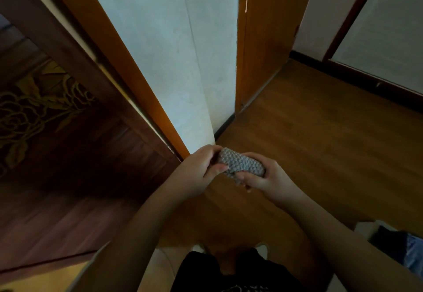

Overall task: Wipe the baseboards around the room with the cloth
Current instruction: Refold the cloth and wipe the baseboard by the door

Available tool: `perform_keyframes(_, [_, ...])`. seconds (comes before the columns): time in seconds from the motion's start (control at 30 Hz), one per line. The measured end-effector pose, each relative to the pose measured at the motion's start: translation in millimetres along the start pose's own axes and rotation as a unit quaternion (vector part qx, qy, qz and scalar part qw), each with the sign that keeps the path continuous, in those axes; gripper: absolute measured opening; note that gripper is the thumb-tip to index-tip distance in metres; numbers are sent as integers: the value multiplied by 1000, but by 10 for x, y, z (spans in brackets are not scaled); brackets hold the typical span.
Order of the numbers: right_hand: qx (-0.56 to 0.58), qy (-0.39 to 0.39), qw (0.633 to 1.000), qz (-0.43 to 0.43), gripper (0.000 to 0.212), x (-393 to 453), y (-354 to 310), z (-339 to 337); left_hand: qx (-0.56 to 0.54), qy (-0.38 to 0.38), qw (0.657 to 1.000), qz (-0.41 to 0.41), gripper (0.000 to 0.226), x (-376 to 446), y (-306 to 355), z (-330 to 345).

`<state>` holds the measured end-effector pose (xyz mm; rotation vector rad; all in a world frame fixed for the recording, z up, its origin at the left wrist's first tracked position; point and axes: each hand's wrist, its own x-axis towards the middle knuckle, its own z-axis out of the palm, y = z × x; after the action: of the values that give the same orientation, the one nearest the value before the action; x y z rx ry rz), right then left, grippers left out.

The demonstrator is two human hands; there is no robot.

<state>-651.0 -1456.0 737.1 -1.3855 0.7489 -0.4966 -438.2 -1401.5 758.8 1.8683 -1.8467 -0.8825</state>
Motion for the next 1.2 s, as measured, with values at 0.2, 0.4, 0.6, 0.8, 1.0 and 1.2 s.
perform_keyframes(0.2, [-72, 86, 994, 18, 47, 298, 169, 454, -3, 17, 1000, 7, 40, 45, -515, -113])
perform_keyframes(0.4, [-74, 165, 984, -3, 53, 641, 421, 977, -12, 7, 998, 54, 36, 122, -1165, -242])
perform_keyframes(0.6, [-78, 210, 975, -1, 56, 816, 627, 998, -37, 17, 995, 86, 52, 279, -1368, -114])
perform_keyframes(0.8, [-152, 236, 960, 6, 51, 1171, 1176, 348, 33, 36, 996, 70, 56, 734, -1665, 281])
perform_keyframes(1.0, [-218, 240, 946, 0, 53, 1659, 2010, -211, 170, 64, 983, -29, 54, 1157, -2201, 1046])
perform_keyframes(1.2, [-250, 261, 932, 24, 59, 1966, 3145, -344, 208, 16, 972, -108, 53, 1460, -2989, 2113])
